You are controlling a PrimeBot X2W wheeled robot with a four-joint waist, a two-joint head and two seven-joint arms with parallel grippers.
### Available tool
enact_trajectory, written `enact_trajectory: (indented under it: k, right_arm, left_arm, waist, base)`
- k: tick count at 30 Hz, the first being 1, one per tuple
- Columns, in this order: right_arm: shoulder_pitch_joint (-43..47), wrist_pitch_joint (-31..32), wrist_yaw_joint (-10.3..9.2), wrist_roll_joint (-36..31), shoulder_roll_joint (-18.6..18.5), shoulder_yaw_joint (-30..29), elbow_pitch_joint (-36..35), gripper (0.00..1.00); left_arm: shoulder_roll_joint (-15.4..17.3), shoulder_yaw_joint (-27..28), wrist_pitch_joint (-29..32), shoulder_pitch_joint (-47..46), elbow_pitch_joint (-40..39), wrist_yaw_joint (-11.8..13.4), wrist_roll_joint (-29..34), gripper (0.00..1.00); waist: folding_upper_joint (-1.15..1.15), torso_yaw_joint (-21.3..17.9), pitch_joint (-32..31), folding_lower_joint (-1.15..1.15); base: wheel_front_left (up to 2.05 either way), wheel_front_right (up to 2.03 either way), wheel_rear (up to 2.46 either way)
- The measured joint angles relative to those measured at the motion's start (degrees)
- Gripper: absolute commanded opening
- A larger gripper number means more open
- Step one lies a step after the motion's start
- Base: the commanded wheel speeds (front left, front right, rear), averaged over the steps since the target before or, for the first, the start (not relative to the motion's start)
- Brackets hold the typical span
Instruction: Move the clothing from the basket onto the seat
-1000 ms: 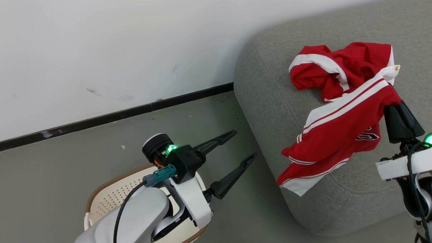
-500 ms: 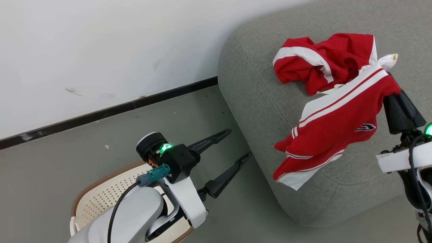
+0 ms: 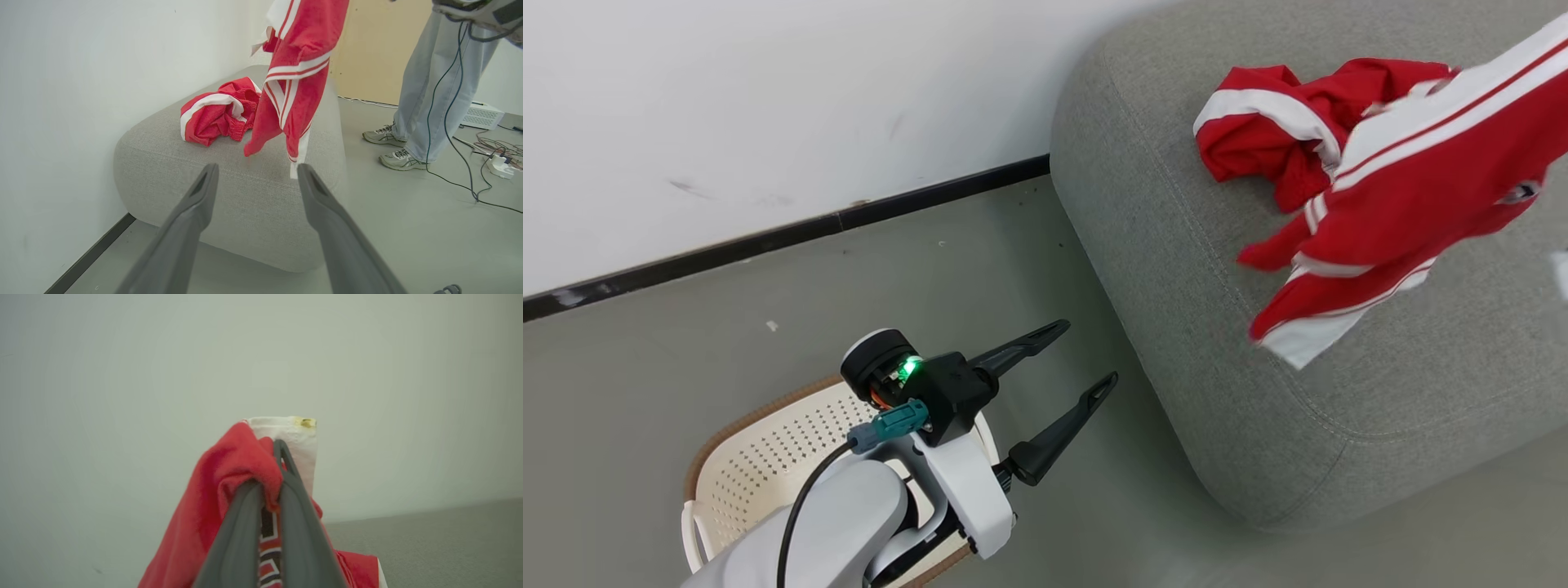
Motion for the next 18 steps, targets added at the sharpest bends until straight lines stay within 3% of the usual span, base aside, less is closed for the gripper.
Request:
enact_trajectory:
  k: [7, 18]
  right_arm:
    - [-5.5, 0.0, 0.00, 2.6, -2.3, -6.3, 4.4, 0.00]
    - [-10.3, 0.0, 0.00, 2.5, -9.1, -8.5, 15.6, 0.00]
  left_arm:
    - [0.7, 0.0, 1.2, 0.0, -1.1, 0.5, -0.1, 1.00]
    - [2.8, 0.6, 3.3, 0.1, -3.5, 1.9, -0.4, 1.00]
  waist:
    - [0.00, 0.4, 2.1, 0.00]
    - [0.00, 1.1, 5.9, 0.00]
  base:
    - [0.00, 0.00, 0.00]
    - [0.00, 0.00, 0.00]
